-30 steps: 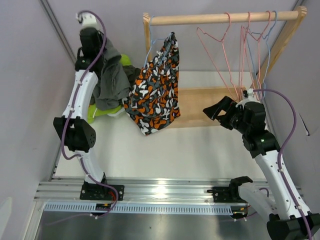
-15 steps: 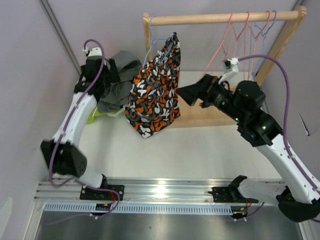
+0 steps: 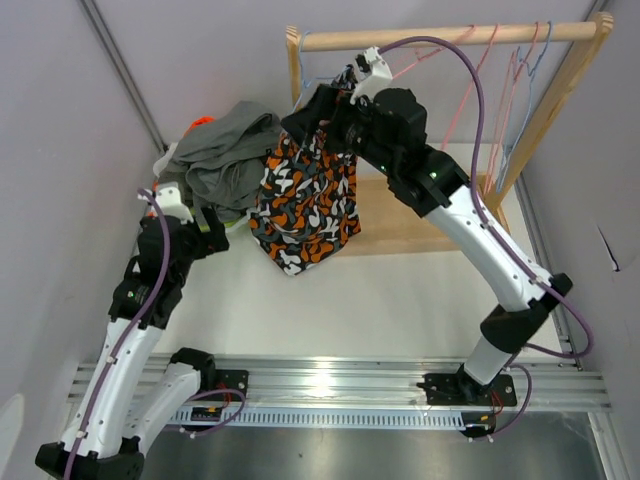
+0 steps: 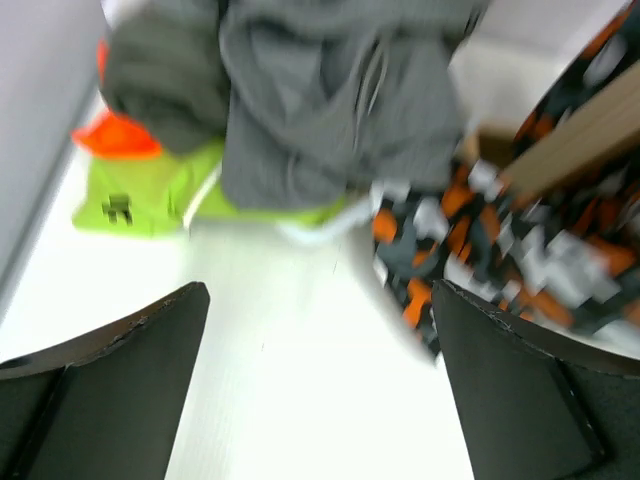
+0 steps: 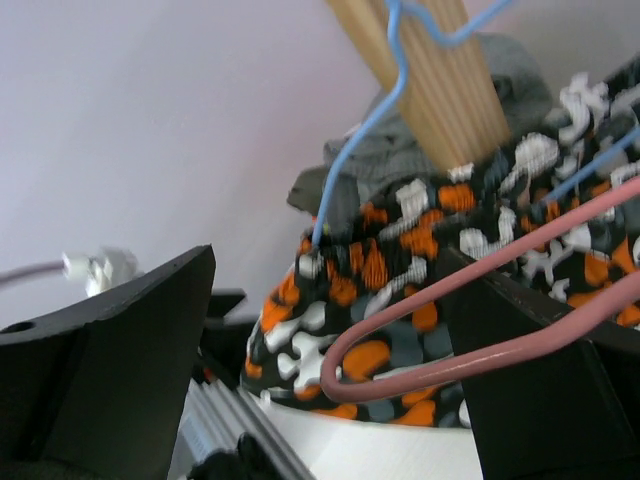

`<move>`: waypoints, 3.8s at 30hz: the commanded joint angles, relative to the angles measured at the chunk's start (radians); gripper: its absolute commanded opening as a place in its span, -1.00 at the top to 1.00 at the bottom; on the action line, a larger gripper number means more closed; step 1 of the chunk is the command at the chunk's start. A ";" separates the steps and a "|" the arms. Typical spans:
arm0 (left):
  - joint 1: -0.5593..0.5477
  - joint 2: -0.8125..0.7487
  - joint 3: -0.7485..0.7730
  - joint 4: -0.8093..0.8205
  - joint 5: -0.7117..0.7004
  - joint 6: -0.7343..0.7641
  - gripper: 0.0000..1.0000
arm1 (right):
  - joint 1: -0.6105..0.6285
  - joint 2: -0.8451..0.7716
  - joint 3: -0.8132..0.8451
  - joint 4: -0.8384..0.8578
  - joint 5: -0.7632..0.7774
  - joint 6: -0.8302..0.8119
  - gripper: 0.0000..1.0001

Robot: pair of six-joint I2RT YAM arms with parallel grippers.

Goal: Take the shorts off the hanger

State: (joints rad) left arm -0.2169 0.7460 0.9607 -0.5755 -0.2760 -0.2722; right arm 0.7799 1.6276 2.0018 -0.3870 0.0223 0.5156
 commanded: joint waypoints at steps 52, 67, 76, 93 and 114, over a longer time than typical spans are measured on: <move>-0.340 -0.063 0.065 0.032 0.084 0.013 -0.99 | 0.125 0.054 0.158 0.105 0.277 -0.085 1.00; -0.624 0.116 0.072 0.445 0.299 0.001 -0.99 | 0.125 -0.043 0.104 0.109 0.280 -0.068 1.00; -0.728 0.213 0.050 0.569 0.140 0.022 0.23 | 0.127 -0.126 0.037 0.120 0.278 -0.057 1.00; -1.284 -0.036 -0.220 0.496 -0.383 -0.117 1.00 | 0.075 -0.196 0.000 0.109 0.280 -0.080 1.00; -1.711 0.309 -0.160 0.514 -0.756 -0.242 1.00 | -0.059 -0.129 0.158 0.002 0.255 -0.080 1.00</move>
State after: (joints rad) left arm -1.8130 1.0176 0.7746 0.0795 -1.0187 -0.4412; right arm 0.8005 1.5013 2.0590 -0.6411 0.1703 0.4801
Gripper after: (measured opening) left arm 0.008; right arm 0.085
